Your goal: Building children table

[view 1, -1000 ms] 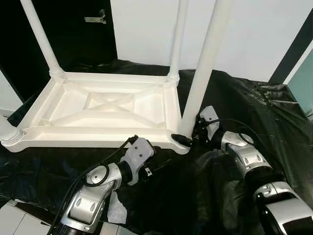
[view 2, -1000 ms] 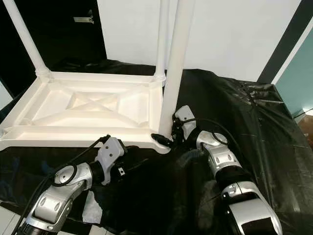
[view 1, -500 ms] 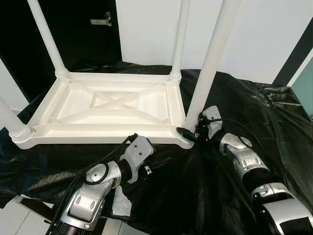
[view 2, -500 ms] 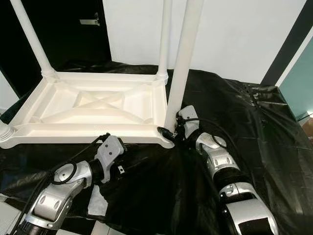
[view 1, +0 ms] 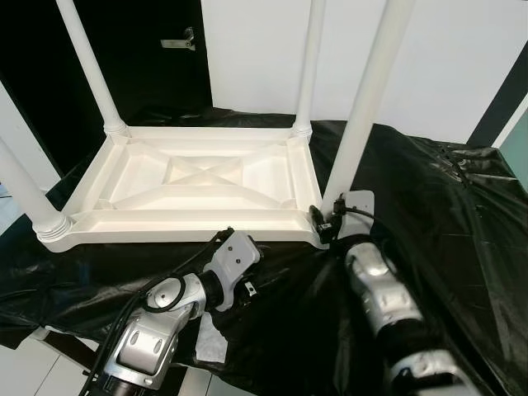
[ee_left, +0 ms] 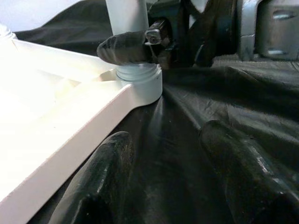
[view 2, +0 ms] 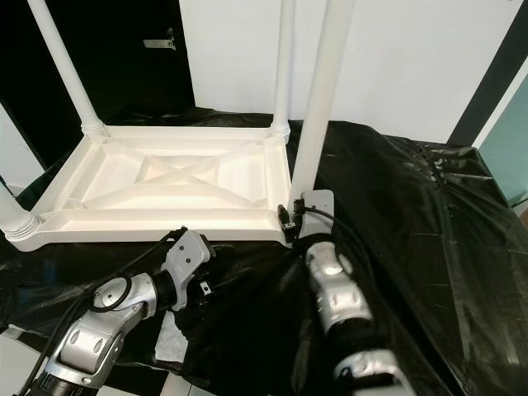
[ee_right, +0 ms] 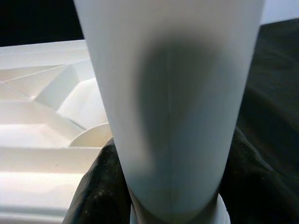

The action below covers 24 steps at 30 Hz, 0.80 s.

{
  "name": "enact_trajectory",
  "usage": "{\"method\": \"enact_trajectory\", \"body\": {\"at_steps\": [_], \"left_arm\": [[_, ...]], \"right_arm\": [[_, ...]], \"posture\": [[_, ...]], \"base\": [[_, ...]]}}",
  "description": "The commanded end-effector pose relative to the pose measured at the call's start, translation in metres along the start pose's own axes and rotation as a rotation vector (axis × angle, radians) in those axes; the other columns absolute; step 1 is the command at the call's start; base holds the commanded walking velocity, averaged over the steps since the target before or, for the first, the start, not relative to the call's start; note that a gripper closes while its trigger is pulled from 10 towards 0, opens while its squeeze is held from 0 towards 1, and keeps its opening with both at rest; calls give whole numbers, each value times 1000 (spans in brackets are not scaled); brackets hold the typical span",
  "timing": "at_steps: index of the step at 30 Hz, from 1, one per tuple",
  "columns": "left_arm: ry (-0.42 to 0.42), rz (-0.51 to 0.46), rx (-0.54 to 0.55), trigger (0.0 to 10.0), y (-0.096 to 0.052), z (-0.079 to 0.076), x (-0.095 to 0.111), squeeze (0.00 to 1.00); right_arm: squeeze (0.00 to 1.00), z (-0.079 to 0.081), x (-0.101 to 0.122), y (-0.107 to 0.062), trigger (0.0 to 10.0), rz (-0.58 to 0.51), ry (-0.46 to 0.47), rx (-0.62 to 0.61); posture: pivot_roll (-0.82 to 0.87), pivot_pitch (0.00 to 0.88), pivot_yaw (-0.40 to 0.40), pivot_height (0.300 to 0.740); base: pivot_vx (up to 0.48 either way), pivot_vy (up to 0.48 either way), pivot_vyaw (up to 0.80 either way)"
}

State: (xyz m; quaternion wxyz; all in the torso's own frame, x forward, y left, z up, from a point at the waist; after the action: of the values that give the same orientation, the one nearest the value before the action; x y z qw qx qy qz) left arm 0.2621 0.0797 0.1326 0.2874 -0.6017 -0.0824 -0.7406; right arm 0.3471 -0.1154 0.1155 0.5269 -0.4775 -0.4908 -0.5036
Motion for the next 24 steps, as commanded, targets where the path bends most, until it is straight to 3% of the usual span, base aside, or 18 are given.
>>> {"method": "enact_trajectory", "body": {"at_steps": [1,8,9,10,22,23,24], "left_arm": [[0,6,2,10000,3,-1,-3,0],[-42,-2,-1,10000,4,-5,-8,0],[-49,-2,13,10000,3,-4,-9,0],[-49,-1,18,10000,3,-4,-9,0],[-45,-5,24,10000,4,-3,-9,0],[-41,-5,26,10000,3,-1,-9,0],[-36,-6,29,10000,3,0,-8,0]], "right_arm": [[0,-19,-16,-6,10000,66,-14,-112],[0,-13,-7,-10,10000,30,26,-77],[918,-14,-2,-12,10000,10,22,-70],[1000,-14,-1,-12,10000,6,22,-63],[1000,-19,9,-18,10000,-46,-24,157],[318,-22,10,-18,10000,-43,-38,231],[0,-24,10,-19,10000,-37,-48,286]], "posture": [[31,0,-44,740],[32,0,-51,740],[30,0,-49,740],[29,0,-48,740],[30,0,-46,740],[31,0,-45,740],[31,0,-44,740]], "base": [[0,0,0],[0,0,0],[0,0,0],[0,0,0],[0,0,0],[0,0,0],[0,0,0]]}}
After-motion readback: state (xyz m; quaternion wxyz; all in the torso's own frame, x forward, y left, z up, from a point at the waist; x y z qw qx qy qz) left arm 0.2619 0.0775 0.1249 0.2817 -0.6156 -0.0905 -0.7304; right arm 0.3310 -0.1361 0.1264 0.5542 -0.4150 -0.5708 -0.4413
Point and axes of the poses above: a point about 5 cm out from each wrist's last joint towards the gripper, its own y axis pointing out of the wrist towards the gripper, its own x axis along the axis of the wrist's last joint, z = x × y, the point moved 2 cm from there along y, pointing out of the wrist towards the gripper, and after that the axes turned 4 degrees about y, right-handed, at the moved point
